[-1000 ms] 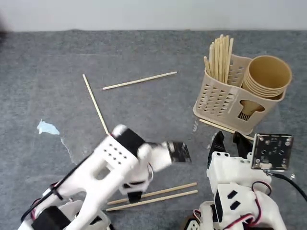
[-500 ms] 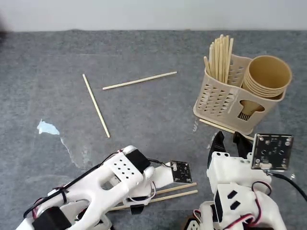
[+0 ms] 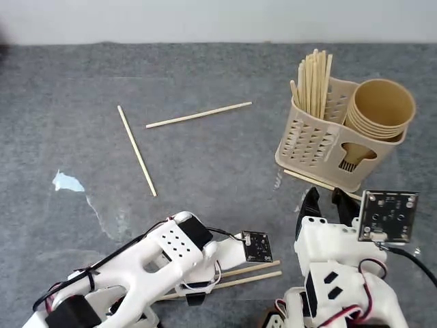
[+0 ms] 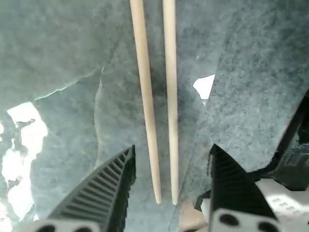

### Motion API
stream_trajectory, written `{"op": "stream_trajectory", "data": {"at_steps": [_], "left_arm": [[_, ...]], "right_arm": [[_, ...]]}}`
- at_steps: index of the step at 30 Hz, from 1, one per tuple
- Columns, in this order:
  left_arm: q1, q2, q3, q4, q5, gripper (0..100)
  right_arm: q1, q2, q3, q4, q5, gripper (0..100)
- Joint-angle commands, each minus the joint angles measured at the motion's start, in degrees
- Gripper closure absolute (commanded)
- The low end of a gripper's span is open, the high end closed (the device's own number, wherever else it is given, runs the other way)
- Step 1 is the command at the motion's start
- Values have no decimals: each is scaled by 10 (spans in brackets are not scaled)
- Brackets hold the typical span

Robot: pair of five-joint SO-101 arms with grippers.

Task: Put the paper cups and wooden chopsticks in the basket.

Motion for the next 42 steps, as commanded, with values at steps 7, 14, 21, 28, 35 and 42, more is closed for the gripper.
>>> {"op": "stream_trajectory", "data": {"at_steps": [7, 14, 21, 28, 35, 42], "left_arm": [[-127, -15, -101, -36, 1, 768], [-127, -19, 36, -190, 1, 773], [-69, -16, 67, -200, 1, 993], [57, -20, 102, -125, 4, 987], [61, -20, 61, -68, -18, 988], [57, -20, -1, 9, -25, 988]], "right_arm": [[4, 6, 2, -12, -1, 858], [4, 6, 2, -11, -1, 858], [4, 6, 2, -11, -1, 858], [4, 6, 2, -11, -1, 859], [4, 6, 2, -11, -1, 859], [3, 6, 2, -11, -1, 859]]}}
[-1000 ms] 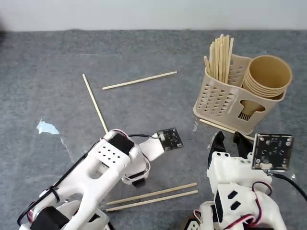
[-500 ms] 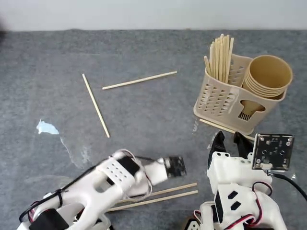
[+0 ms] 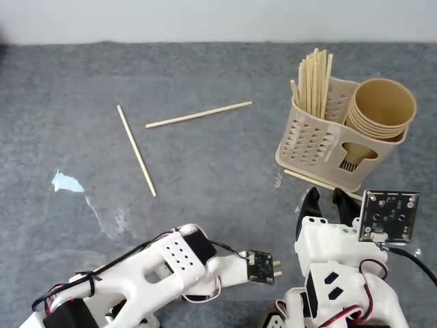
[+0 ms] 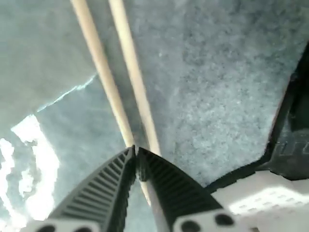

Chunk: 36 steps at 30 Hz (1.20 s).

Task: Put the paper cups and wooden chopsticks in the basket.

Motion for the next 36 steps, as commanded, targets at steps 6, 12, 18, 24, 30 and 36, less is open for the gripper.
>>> {"op": "stream_trajectory", "data": {"at_steps": [6, 12, 18, 24, 30, 36], "left_arm": [[-67, -8, -82, 11, -5, 988], [-295, -2, -262, 7, 25, 988], [-453, 15, -316, -106, 166, 987], [-487, 152, -349, -153, 220, 946], [-540, 315, -500, -150, 273, 810], [-558, 455, -653, -150, 275, 833]], "right_arm": [[4, 6, 2, -11, -1, 859], [4, 6, 2, -10, -1, 859], [2, 6, 2, -10, -1, 858], [1, 6, 2, -10, -1, 858], [1, 6, 2, -9, -1, 858], [1, 6, 2, -9, -1, 858]]}}
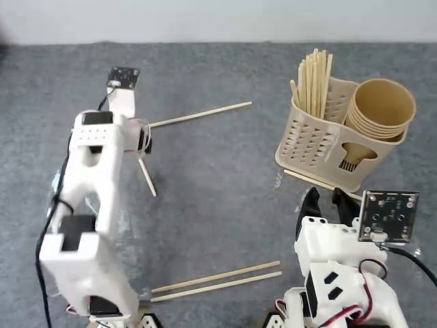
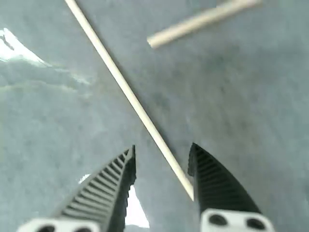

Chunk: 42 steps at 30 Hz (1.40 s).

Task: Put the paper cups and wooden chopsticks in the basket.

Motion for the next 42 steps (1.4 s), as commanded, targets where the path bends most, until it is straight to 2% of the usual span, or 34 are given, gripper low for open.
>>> {"op": "stream_trajectory", "data": {"at_steps": [1, 8, 14, 19, 24, 31, 42], "left_arm": [[-6, 60, -110, -9, 6, 838], [-29, 219, -280, -4, 50, 850], [-35, 331, -478, 127, 60, 852], [-32, 445, -635, 197, 62, 855], [-31, 542, -801, 269, 55, 986], [-18, 617, -978, 367, 27, 987], [11, 500, -982, 369, 27, 987]], "right_arm": [[2, 6, 2, -9, -1, 858], [2, 6, 2, -7, -1, 858], [2, 5, 2, -7, -1, 857], [2, 1, 2, -7, -1, 857], [3, 0, 2, -7, -1, 857], [4, 0, 2, -7, -1, 857], [4, 0, 2, -7, -1, 857]]}}
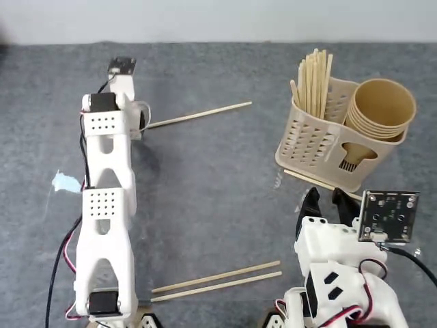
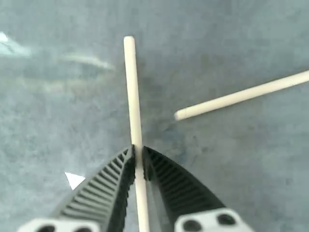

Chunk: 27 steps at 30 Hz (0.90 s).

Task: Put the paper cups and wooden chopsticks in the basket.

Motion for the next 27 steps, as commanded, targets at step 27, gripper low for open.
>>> {"op": "stream_trajectory", "data": {"at_steps": [27], "left_arm": [[280, -673, 272, -30, 40, 985]], "right_arm": [[5, 0, 2, -6, 0, 859]]}}
